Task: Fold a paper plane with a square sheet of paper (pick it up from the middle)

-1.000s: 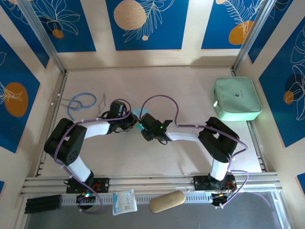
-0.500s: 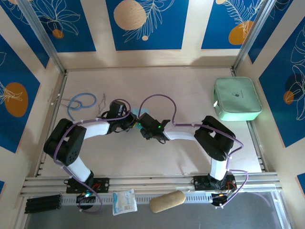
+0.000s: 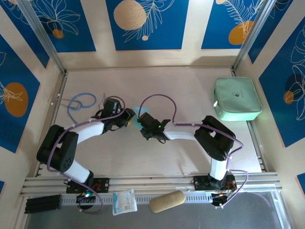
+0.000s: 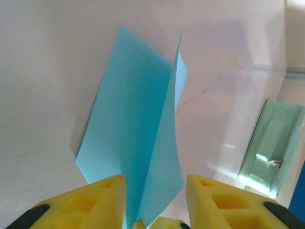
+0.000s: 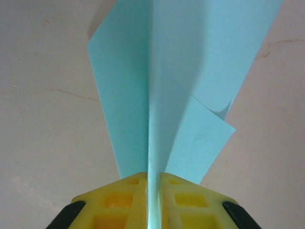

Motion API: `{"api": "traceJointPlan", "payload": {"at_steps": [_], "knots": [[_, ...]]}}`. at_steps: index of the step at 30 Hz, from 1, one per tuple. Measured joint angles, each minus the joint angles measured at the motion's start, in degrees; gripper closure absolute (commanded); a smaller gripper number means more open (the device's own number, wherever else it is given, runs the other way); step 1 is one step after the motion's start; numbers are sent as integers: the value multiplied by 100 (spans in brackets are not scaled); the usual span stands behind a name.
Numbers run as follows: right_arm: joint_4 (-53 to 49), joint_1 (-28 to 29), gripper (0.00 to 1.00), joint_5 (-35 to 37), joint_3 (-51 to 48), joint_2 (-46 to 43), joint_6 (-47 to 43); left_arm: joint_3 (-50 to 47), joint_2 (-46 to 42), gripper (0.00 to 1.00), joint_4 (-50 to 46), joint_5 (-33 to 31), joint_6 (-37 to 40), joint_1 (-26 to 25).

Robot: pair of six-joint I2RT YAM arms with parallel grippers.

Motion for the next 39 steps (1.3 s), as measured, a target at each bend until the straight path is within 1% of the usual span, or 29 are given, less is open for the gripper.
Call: {"api": "traceJointPlan", "payload": {"at_steps": [2, 4, 7, 10, 15, 21, 30, 39], "knots": [[13, -55, 87, -149, -7, 0, -2, -105, -210, 61, -48, -98, 50, 52], [68, -136, 87, -334, -42, 0, 0, -225, -326, 63, -55, -146, 122, 74], [160, -275, 87, -649, -133, -4, 2, -391, -317, 70, -37, -114, 192, 72], [240, -404, 88, -977, -251, -17, 2, -431, -101, 74, 63, 42, 269, 39], [398, -601, 88, -1425, -407, -120, 48, -273, 527, 79, 229, 374, 369, -151], [472, -713, 88, -1700, -505, -256, 44, 7, 894, 79, 315, 575, 437, -273], [507, -728, 86, -1779, -507, -295, 39, 240, 1244, 79, 323, 636, 457, -407], [485, -704, 75, -1556, -507, -302, -26, 258, 1384, 74, 313, 640, 455, -422]]}}
